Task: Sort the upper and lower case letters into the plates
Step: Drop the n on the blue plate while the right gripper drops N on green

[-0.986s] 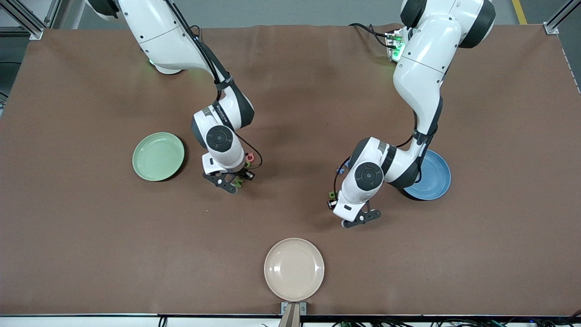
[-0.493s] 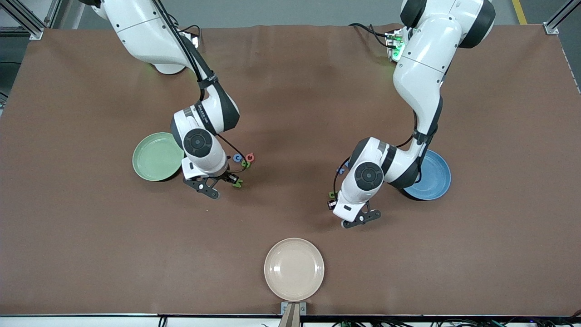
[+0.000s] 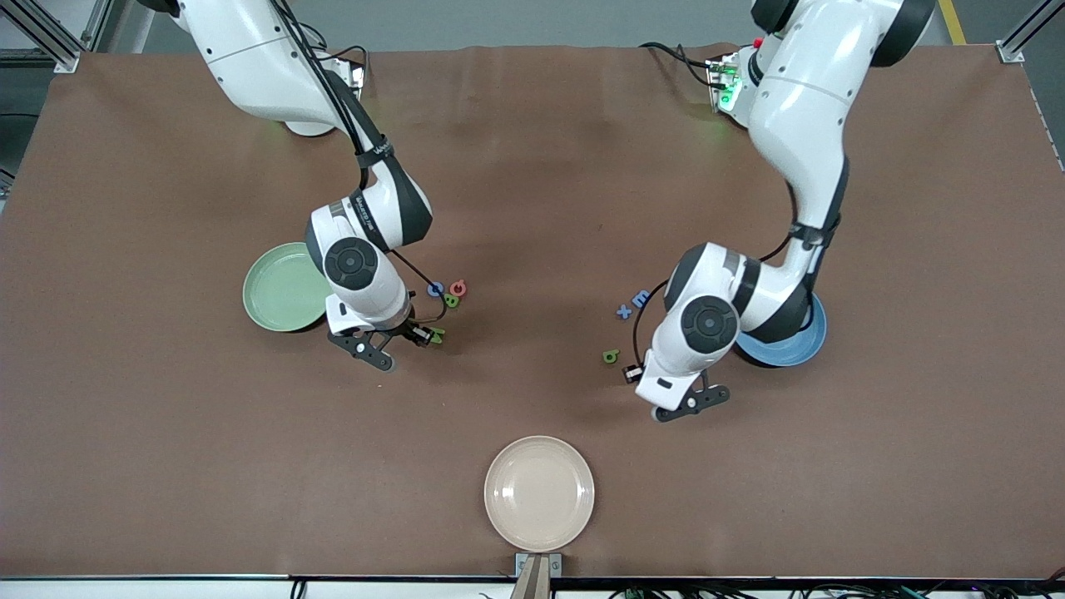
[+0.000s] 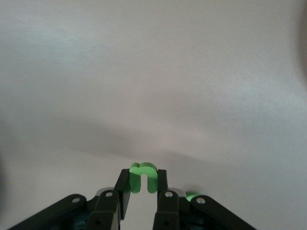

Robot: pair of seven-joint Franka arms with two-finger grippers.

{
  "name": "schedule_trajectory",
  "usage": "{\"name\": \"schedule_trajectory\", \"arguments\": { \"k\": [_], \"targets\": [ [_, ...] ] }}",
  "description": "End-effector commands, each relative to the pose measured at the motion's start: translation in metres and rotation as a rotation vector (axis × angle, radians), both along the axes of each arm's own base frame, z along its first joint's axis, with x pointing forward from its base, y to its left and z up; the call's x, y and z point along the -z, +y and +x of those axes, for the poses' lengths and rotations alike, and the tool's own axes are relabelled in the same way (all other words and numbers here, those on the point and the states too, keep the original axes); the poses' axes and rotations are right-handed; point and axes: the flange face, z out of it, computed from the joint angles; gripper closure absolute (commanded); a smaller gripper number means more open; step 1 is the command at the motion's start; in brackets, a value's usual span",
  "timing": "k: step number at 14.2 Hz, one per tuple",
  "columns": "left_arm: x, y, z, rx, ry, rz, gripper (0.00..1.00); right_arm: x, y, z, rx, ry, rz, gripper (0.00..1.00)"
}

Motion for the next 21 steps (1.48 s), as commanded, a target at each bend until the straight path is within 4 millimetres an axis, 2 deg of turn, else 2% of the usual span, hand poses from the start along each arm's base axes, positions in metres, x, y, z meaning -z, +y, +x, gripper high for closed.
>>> {"name": "schedule_trajectory", "arguments": {
  "k": [1, 3, 6, 9, 11, 12, 13, 15, 16, 17, 18, 20, 21],
  "targets": [
    [-0.034, 0.045, -0.042, 0.078, 0.043, 0.013, 0.91, 0.029, 0.011, -0.006, -0.103, -0.028, 0.015, 0.0],
    [-0.04, 0.082, -0.061, 0.13, 0.055, 0.034, 0.91, 0.036, 0.011, -0.007, -0.116, -0.028, 0.016, 0.0],
    [-0.024, 0.133, -0.08, 0.185, 0.046, 0.072, 0.91, 0.038, 0.016, -0.011, -0.118, -0.02, 0.017, 0.05],
    [0.0, 0.181, -0.092, 0.258, 0.037, 0.066, 0.91, 0.039, 0.021, -0.015, -0.118, -0.011, 0.018, 0.21],
    [0.014, 0.203, -0.096, 0.296, 0.052, 0.068, 0.91, 0.04, 0.023, -0.017, -0.119, -0.011, 0.022, 0.3],
    [0.018, 0.211, -0.097, 0.299, 0.06, 0.066, 0.91, 0.04, 0.026, -0.018, -0.112, -0.008, 0.031, 0.36],
    [0.023, 0.215, -0.099, 0.308, 0.071, 0.066, 0.9, 0.04, 0.025, -0.018, -0.109, -0.006, 0.032, 0.47],
    [0.033, 0.224, -0.102, 0.328, 0.08, 0.065, 0.9, 0.041, 0.024, -0.018, -0.107, 0.002, 0.029, 0.76],
    [0.04, 0.235, -0.102, 0.317, 0.075, 0.063, 0.9, 0.04, 0.024, -0.019, -0.104, 0.008, 0.026, 0.86],
    [0.045, 0.237, -0.103, 0.325, 0.072, 0.066, 0.9, 0.041, 0.023, -0.019, -0.103, 0.018, 0.022, 0.96],
    [0.051, 0.237, -0.104, 0.331, 0.075, 0.067, 0.9, 0.04, 0.02, -0.019, -0.1, 0.026, 0.018, 1.0],
    [0.057, 0.238, -0.106, 0.332, 0.086, 0.068, 0.87, 0.028, 0.006, -0.014, -0.098, 0.061, 0.003, 1.0],
    [0.057, 0.239, -0.107, 0.332, 0.087, 0.068, 0.85, 0.012, -0.006, -0.007, -0.111, 0.064, 0.006, 1.0]
  ]
}}
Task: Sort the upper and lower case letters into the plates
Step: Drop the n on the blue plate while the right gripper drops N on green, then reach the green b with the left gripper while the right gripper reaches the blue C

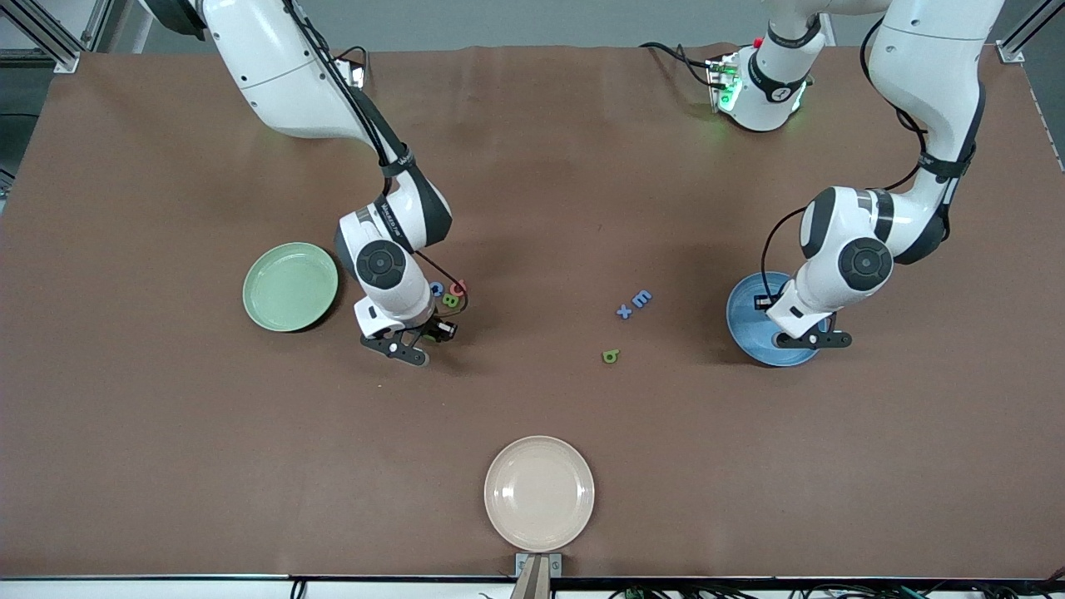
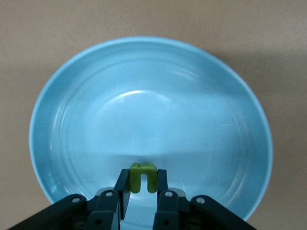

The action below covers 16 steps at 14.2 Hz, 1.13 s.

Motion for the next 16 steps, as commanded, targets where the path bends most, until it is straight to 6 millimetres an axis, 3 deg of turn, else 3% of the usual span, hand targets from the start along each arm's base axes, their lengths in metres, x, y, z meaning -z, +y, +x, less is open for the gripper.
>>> {"name": "schedule_trajectory", "arguments": {
  "k": [1, 2, 3, 4, 5, 6, 9, 11, 13, 15, 16],
  "targets": [
    [0.004, 0.0, -0.002, 0.023, -0.004, 0.004, 0.83, -0.042, -0.039, 0.01, -0.04, 0.042, 0.006, 1.0],
    [0.006, 0.0, -0.003, 0.021, -0.001, 0.004, 0.81, -0.056, -0.056, 0.015, -0.051, 0.061, 0.005, 1.0],
    [0.005, -0.001, -0.002, 0.027, -0.004, 0.003, 0.72, -0.074, -0.078, 0.016, -0.06, 0.072, 0.008, 1.0],
    [0.001, 0.0, 0.0, 0.03, -0.01, 0.003, 0.53, -0.085, -0.094, 0.011, -0.082, 0.07, 0.014, 1.0],
    [-0.004, -0.001, 0.002, 0.033, -0.017, 0.003, 0.19, -0.092, -0.117, 0.004, -0.104, 0.073, 0.02, 1.0],
    [-0.011, -0.002, 0.006, 0.032, -0.03, 0.001, 0.0, -0.1, -0.138, -0.003, -0.119, 0.073, 0.025, 1.0],
    [-0.043, -0.017, 0.022, 0.029, -0.031, 0.008, 0.0, -0.107, -0.19, -0.03, -0.164, 0.08, 0.038, 1.0],
    [-0.064, -0.044, 0.032, 0.033, -0.01, 0.007, 0.0, -0.096, -0.217, -0.047, -0.178, 0.08, 0.044, 1.0],
    [-0.081, -0.082, 0.04, -0.043, -0.035, -0.001, 0.0, -0.077, -0.248, -0.064, -0.194, 0.082, 0.048, 1.0],
    [-0.082, -0.129, 0.047, -0.146, -0.058, -0.023, 0.0, -0.051, -0.277, -0.082, -0.196, 0.078, 0.049, 1.0],
    [-0.078, -0.151, 0.05, -0.197, -0.065, -0.029, 0.0, -0.042, -0.28, -0.091, -0.204, 0.078, 0.048, 1.0]
  ]
}}
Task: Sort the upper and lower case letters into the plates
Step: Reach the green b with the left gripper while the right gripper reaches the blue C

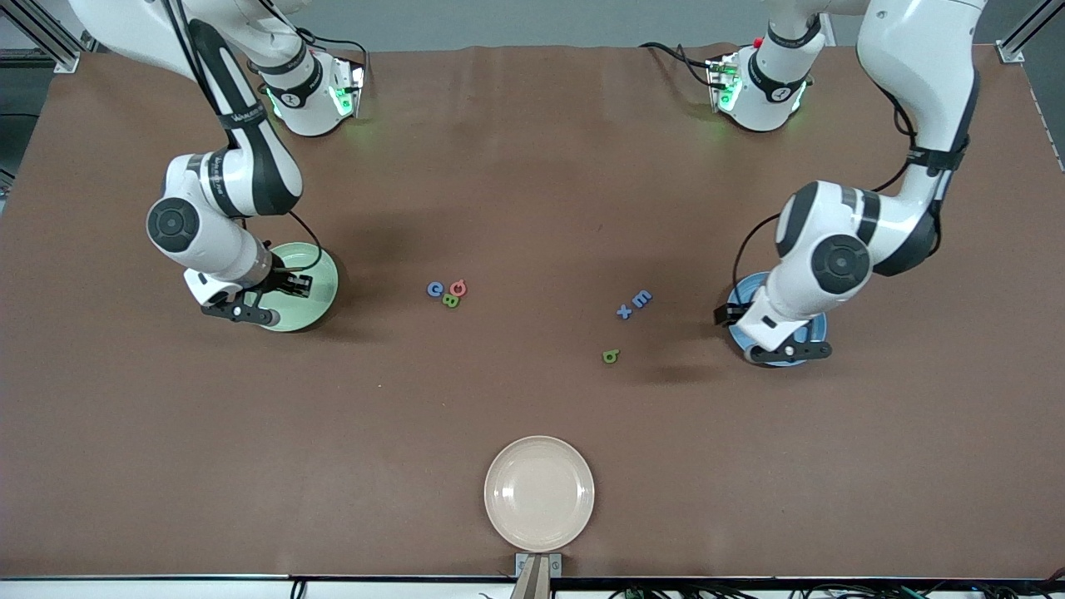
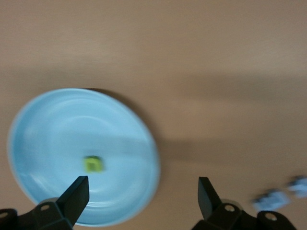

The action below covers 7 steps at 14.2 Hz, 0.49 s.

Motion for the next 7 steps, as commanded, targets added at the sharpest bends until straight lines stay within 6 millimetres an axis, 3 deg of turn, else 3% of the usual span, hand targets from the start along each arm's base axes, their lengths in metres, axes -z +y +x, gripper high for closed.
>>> {"name": "schedule_trajectory", "arguments": {
  "k": [1, 2, 3, 4, 5, 7],
  "targets": [
    [0.014, -0.065, 0.014, -0.123, -0.007, -0.005, 0.0, 0.019, -0.014, -0.033, -0.011, -0.002, 0.014, 0.98],
    [0.016, -0.088, 0.019, -0.155, -0.017, -0.014, 0.0, 0.02, -0.014, -0.034, -0.011, 0.005, 0.013, 0.96],
    [0.02, -0.106, 0.025, -0.184, -0.026, -0.025, 0.0, 0.022, -0.014, -0.035, -0.01, 0.011, 0.013, 0.79],
    [0.026, -0.121, 0.03, -0.204, -0.03, -0.032, 0.0, 0.025, -0.019, -0.036, 0.0, 0.018, 0.013, 0.31],
    [0.034, -0.142, 0.033, -0.222, -0.033, -0.042, 0.0, 0.025, -0.022, -0.036, 0.004, 0.02, 0.013, 0.0],
    [0.06, -0.171, 0.033, -0.27, -0.021, -0.046, 0.0, 0.02, -0.019, -0.032, 0.003, 0.008, 0.014, 0.0]
  ]
}}
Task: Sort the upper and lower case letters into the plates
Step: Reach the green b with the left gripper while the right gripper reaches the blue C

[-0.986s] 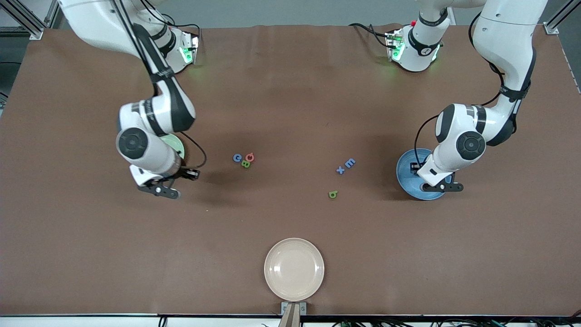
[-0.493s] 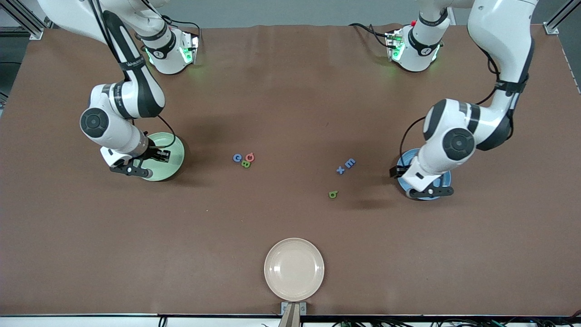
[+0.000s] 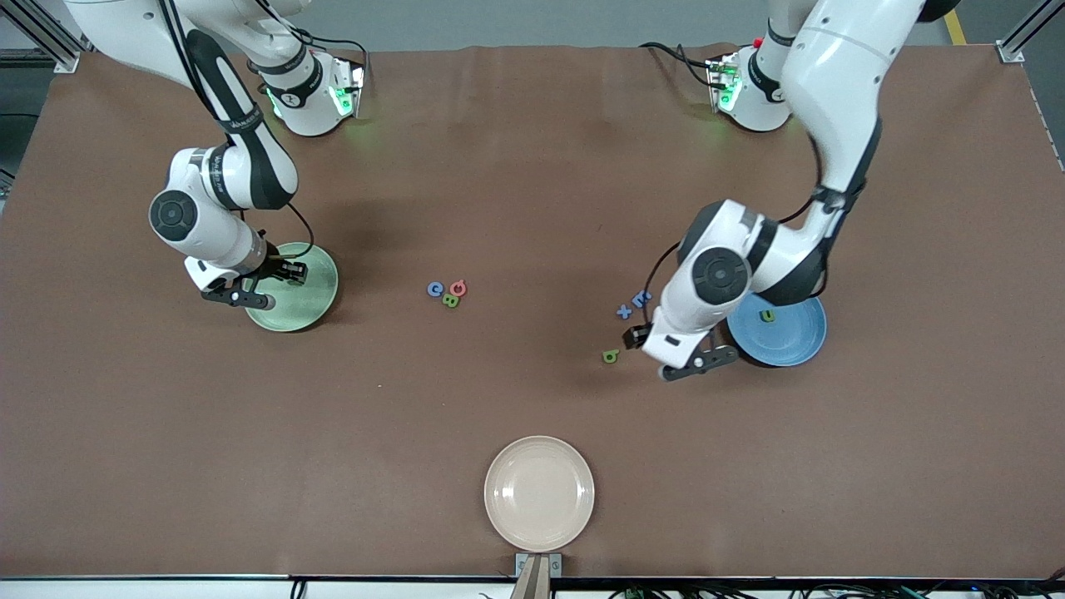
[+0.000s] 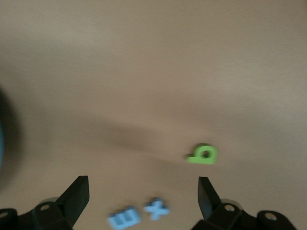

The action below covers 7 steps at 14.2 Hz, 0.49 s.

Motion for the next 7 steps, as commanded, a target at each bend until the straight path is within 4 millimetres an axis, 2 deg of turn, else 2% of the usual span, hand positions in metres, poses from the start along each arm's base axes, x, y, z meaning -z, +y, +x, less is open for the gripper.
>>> {"name": "schedule_trajectory", "arguments": {
  "k": [1, 2, 3, 5, 7],
  "targets": [
    [0.032, -0.031, 0.016, -0.059, 0.005, -0.001, 0.0, -0.01, 0.002, -0.001, 0.01, -0.021, 0.013, 0.0],
    [0.04, -0.038, 0.015, -0.065, 0.008, -0.002, 0.0, -0.014, 0.01, 0.002, 0.008, -0.032, 0.014, 0.0],
    [0.044, -0.041, 0.016, -0.069, 0.009, -0.003, 0.0, -0.02, 0.027, 0.005, 0.026, -0.044, 0.01, 0.0],
    [0.054, -0.047, 0.014, -0.065, -0.001, -0.014, 0.0, -0.03, 0.074, 0.011, 0.079, -0.074, 0.005, 0.0],
    [0.063, -0.048, 0.013, -0.062, -0.001, -0.016, 0.0, -0.044, 0.131, 0.017, 0.137, -0.111, 0.018, 0.0]
  ]
}}
